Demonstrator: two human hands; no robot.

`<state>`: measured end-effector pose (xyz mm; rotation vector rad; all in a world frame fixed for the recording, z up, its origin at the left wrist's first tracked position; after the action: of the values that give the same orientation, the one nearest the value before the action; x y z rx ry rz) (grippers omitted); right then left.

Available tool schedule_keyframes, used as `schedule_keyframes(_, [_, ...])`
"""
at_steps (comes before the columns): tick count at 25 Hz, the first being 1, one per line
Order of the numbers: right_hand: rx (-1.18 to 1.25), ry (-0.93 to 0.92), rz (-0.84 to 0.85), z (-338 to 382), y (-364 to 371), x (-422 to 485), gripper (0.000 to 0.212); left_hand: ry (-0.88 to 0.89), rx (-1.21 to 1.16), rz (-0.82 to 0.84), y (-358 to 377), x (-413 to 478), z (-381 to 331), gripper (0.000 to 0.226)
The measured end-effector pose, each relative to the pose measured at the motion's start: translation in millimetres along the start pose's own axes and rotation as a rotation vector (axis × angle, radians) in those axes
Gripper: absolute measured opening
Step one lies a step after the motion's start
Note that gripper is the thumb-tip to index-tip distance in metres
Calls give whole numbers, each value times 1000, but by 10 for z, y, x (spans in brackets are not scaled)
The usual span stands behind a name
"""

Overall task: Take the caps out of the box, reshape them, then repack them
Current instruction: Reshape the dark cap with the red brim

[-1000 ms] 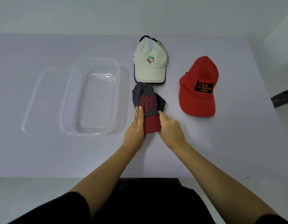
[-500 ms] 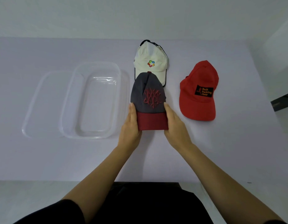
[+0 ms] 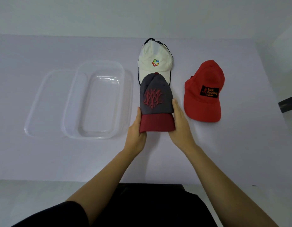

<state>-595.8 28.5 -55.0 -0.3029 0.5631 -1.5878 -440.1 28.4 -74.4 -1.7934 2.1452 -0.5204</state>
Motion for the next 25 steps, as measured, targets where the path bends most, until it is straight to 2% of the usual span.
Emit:
schedule_keyframes(2, [-152, -22, -74, -12, -92, 38, 73, 88, 98, 24, -40, 14, -87, 69])
schedule_keyframes(5, [-428, -138, -172, 146, -60, -56, 75, 313, 249, 16, -82, -6, -336, 74])
schedule_keyframes(7, [-507, -214, -251, 234, -78, -96, 69, 426, 361, 9, -79, -38, -428, 75])
schedule_keyframes(10, [-417, -271, -222, 394, -65, -120, 49, 474, 348, -29, -56, -86, -437, 70])
schedule_keyframes(15, [-209, -195, -141, 495, 38, -273, 38, 505, 242, -76, -46, -158, -362, 83])
schedule_keyframes(18, [-176, -180, -117, 444, -16, -284, 40, 551, 310, -89, -53, -211, -402, 96])
schedule_keyframes(23, [-106, -198, -78, 380, -39, -211, 45, 572, 329, -127, -87, -197, -514, 83])
schedule_keyframes(25, [-90, -188, -106, 294, -149, -152, 49, 490, 305, -107, -172, -106, -434, 80])
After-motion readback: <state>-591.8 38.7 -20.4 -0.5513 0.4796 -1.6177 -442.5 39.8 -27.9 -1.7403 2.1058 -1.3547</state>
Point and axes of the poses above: each hand's wrist, its own x-axis towards the middle knuckle, its own y-axis out of the palm, z = x × y, the point moved 7 cm from there along x, towards the middle knuckle, and after that the axes turned 10 degrees about y, right-handed, at the moved point
